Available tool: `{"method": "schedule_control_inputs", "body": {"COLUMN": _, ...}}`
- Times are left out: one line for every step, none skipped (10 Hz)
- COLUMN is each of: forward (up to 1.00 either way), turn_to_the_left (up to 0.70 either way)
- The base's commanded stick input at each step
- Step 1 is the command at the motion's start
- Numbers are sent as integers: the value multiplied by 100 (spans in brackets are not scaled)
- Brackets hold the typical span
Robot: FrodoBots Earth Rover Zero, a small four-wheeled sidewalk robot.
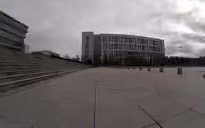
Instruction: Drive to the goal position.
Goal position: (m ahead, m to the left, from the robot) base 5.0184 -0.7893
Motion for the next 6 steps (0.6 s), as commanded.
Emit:
{"method": "schedule_control_inputs", "body": {"forward": 70, "turn_to_the_left": 0}}
{"method": "schedule_control_inputs", "body": {"forward": 70, "turn_to_the_left": 0}}
{"method": "schedule_control_inputs", "body": {"forward": 70, "turn_to_the_left": 0}}
{"method": "schedule_control_inputs", "body": {"forward": 70, "turn_to_the_left": 0}}
{"method": "schedule_control_inputs", "body": {"forward": 70, "turn_to_the_left": 0}}
{"method": "schedule_control_inputs", "body": {"forward": 70, "turn_to_the_left": 0}}
